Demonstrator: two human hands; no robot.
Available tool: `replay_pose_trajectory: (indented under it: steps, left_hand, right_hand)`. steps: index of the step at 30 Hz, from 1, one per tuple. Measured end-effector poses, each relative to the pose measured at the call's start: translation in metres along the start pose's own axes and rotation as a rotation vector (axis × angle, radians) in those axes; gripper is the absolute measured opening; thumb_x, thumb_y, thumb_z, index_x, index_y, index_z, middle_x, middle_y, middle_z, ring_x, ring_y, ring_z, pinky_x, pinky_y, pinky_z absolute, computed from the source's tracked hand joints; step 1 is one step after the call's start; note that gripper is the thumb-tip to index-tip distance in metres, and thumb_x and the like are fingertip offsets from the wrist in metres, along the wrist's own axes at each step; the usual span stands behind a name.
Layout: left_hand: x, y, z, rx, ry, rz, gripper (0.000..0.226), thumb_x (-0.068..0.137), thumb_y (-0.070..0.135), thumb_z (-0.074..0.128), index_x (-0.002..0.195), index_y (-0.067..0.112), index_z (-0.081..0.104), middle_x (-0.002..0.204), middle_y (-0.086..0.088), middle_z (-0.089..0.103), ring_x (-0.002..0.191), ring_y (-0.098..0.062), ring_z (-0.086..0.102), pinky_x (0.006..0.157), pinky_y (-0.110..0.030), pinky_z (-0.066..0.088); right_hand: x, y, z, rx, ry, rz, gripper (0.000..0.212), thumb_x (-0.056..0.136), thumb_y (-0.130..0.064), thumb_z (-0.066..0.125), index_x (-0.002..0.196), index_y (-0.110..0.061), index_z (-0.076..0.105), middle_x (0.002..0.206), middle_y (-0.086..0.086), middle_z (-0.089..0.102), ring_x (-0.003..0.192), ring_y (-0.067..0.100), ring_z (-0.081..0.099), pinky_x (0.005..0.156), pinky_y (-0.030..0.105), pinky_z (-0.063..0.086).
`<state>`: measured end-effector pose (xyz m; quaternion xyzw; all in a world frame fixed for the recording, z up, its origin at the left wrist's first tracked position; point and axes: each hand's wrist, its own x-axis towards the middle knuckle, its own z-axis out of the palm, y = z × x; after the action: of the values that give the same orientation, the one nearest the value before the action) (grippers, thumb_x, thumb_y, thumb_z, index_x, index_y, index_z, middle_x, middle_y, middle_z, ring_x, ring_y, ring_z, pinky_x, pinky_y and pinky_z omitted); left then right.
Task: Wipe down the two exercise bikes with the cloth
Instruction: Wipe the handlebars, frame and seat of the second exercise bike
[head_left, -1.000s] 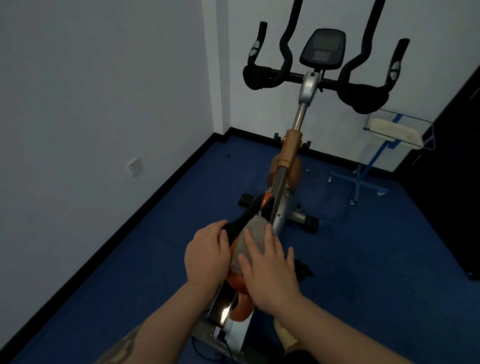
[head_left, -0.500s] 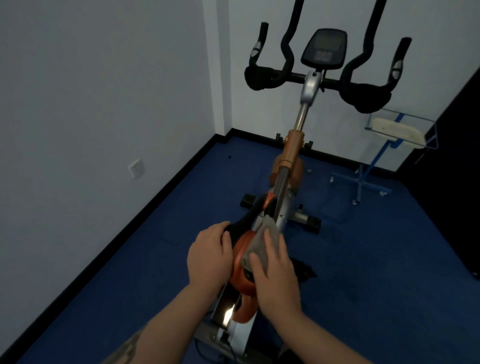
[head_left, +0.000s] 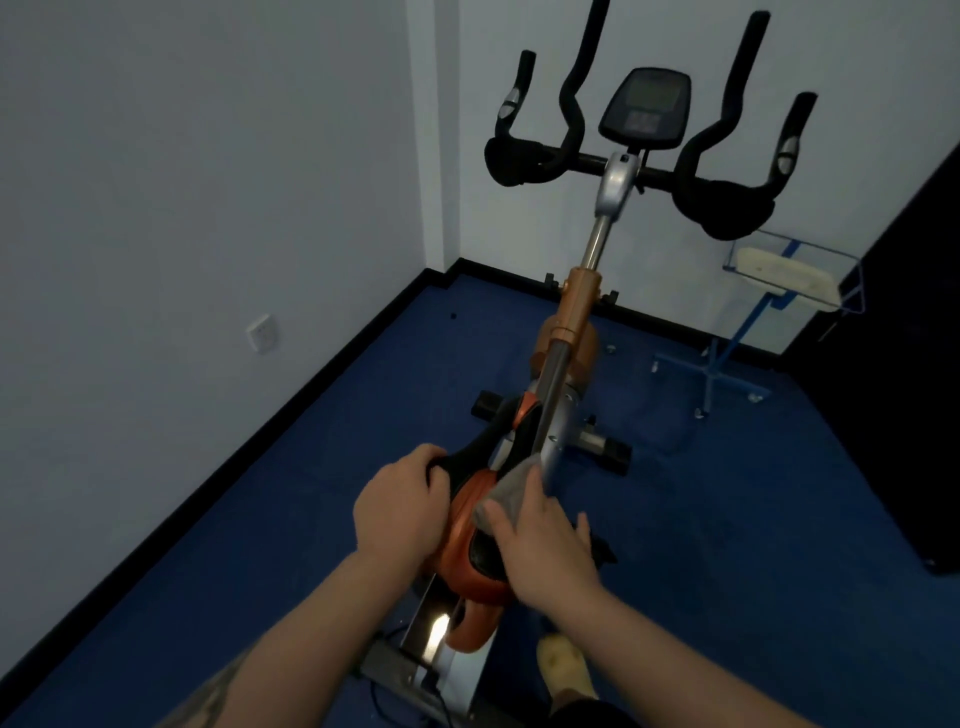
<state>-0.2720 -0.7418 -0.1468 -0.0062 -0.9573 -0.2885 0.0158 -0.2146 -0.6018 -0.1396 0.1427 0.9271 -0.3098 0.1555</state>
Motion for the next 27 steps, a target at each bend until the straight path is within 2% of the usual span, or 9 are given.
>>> replay_pose_trajectory:
  steps: [4, 8, 13, 16, 19, 21, 23, 25, 27]
  left_hand:
    - [0.01, 0.012, 0.001, 0.041, -0.043, -0.018, 0.02, 0.098, 0.033, 0.038, 0.098, 0.024, 0.056, 0.094, 0.006, 0.062, 0.079, -0.011, 0.056, 0.068, -0.035, 0.048]
    - [0.007, 0.01, 0.006, 0.011, 0.012, -0.034, 0.018, 0.098, 0.034, 0.039, 0.094, 0.026, 0.055, 0.093, 0.011, 0.059, 0.081, -0.008, 0.055, 0.068, -0.032, 0.046]
    - [0.011, 0.011, 0.007, 0.046, 0.006, -0.038, 0.016, 0.097, 0.033, 0.04, 0.093, 0.027, 0.053, 0.09, 0.011, 0.059, 0.081, -0.008, 0.055, 0.071, -0.033, 0.047]
    - [0.01, 0.01, 0.005, 0.015, 0.007, -0.082, 0.015, 0.096, 0.035, 0.043, 0.095, 0.029, 0.056, 0.094, 0.014, 0.059, 0.085, -0.005, 0.054, 0.071, -0.028, 0.041]
    - [0.01, 0.012, 0.002, -0.006, 0.02, -0.118, 0.015, 0.097, 0.036, 0.045, 0.098, 0.031, 0.059, 0.096, 0.016, 0.06, 0.086, -0.001, 0.053, 0.07, -0.024, 0.038]
    - [0.009, 0.014, 0.001, -0.026, 0.025, -0.132, 0.017, 0.097, 0.034, 0.045, 0.099, 0.031, 0.061, 0.098, 0.016, 0.061, 0.087, 0.0, 0.052, 0.07, -0.023, 0.038]
    - [0.007, 0.016, 0.0, -0.038, 0.042, -0.16, 0.018, 0.098, 0.032, 0.044, 0.1, 0.031, 0.062, 0.099, 0.018, 0.061, 0.088, 0.002, 0.051, 0.071, -0.021, 0.036]
    - [0.006, 0.017, 0.001, -0.044, 0.075, -0.194, 0.019, 0.098, 0.03, 0.044, 0.1, 0.031, 0.063, 0.1, 0.019, 0.06, 0.088, 0.001, 0.051, 0.07, -0.021, 0.036]
    - [0.004, 0.018, 0.002, -0.042, 0.105, -0.231, 0.019, 0.098, 0.029, 0.045, 0.098, 0.031, 0.063, 0.099, 0.019, 0.06, 0.086, 0.001, 0.051, 0.068, -0.021, 0.036]
  right_hand:
    - [0.069, -0.006, -0.011, 0.333, -0.121, 0.211, 0.085, 0.093, -0.062, 0.039, 0.152, -0.009, 0.009, 0.145, 0.018, 0.043, 0.128, 0.033, 0.046, 0.108, 0.041, 0.036]
    - [0.069, 0.011, 0.013, 0.581, -0.173, 0.165, 0.103, 0.067, -0.073, 0.042, 0.152, -0.025, 0.009, 0.145, 0.012, 0.044, 0.128, 0.029, 0.048, 0.11, 0.046, 0.036]
    - [0.112, -0.005, 0.0, 0.769, 0.022, 0.249, 0.081, 0.095, -0.051, 0.043, 0.154, -0.014, 0.003, 0.153, 0.016, 0.029, 0.135, 0.031, 0.038, 0.113, 0.046, 0.033]
    - [0.099, -0.015, -0.006, 0.498, 0.173, 0.015, 0.069, 0.102, -0.042, 0.034, 0.155, -0.02, -0.004, 0.161, 0.012, 0.01, 0.142, 0.03, 0.027, 0.113, 0.039, 0.031]
    - [0.085, 0.002, -0.013, 0.107, 0.201, -0.296, 0.059, 0.102, -0.048, 0.026, 0.155, -0.029, 0.007, 0.162, 0.001, -0.011, 0.148, 0.023, -0.002, 0.119, 0.04, 0.011]
    - [0.114, 0.018, -0.023, -0.071, 0.164, -0.458, 0.053, 0.101, -0.052, 0.015, 0.15, -0.035, 0.025, 0.161, -0.007, 0.0, 0.149, 0.018, -0.006, 0.121, 0.04, 0.001]
    - [0.145, 0.02, -0.041, -0.035, 0.05, -0.492, 0.059, 0.097, -0.054, 0.007, 0.135, -0.037, 0.049, 0.157, -0.007, 0.025, 0.148, 0.02, 0.013, 0.121, 0.042, 0.01]
    - [0.158, 0.015, -0.044, -0.027, 0.019, -0.582, 0.059, 0.093, -0.053, 0.013, 0.11, -0.033, 0.066, 0.132, -0.004, 0.054, 0.131, 0.022, 0.042, 0.112, 0.046, 0.029]
    - [0.156, 0.009, -0.041, -0.253, 0.059, -0.798, 0.057, 0.092, -0.052, 0.019, 0.103, -0.031, 0.071, 0.111, -0.01, 0.061, 0.118, 0.014, 0.047, 0.11, 0.041, 0.027]
